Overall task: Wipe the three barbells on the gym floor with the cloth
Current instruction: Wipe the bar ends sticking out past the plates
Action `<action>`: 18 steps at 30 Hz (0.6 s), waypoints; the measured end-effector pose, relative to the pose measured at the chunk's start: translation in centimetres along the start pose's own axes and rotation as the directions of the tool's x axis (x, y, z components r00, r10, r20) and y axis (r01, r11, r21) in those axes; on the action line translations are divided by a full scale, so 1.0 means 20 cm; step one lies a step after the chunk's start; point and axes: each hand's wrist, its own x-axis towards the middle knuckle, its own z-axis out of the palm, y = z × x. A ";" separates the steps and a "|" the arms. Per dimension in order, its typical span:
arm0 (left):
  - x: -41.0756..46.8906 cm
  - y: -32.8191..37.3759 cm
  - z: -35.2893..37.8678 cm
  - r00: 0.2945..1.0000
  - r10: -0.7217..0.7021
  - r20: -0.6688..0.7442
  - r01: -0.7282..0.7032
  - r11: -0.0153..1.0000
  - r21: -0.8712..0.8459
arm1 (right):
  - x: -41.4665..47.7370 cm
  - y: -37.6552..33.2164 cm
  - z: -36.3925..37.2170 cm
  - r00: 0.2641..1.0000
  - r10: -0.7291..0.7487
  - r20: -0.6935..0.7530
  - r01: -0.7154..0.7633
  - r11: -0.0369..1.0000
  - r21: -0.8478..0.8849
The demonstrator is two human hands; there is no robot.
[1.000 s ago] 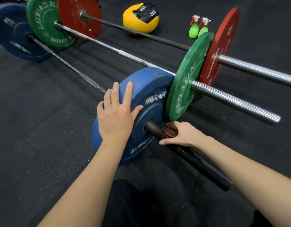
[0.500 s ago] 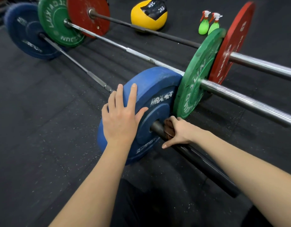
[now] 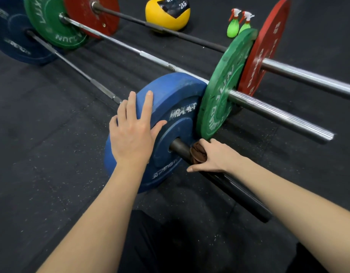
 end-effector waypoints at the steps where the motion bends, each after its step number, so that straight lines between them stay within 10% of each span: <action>1: 0.00 0.00 0.00 1.000 -0.003 0.002 0.003 1.000 -0.006 | -0.05 0.02 0.00 1.000 0.014 0.022 -0.013 1.000 -0.022; 9: -0.02 0.01 -0.01 1.000 -0.017 0.004 0.017 0.999 -0.041 | -0.33 0.22 0.03 0.979 0.135 0.150 -0.122 0.988 -0.094; 18: -0.02 0.02 -0.02 0.999 -0.035 0.027 0.036 0.998 -0.048 | -0.29 0.15 0.13 0.995 0.095 -0.028 -0.089 0.982 0.169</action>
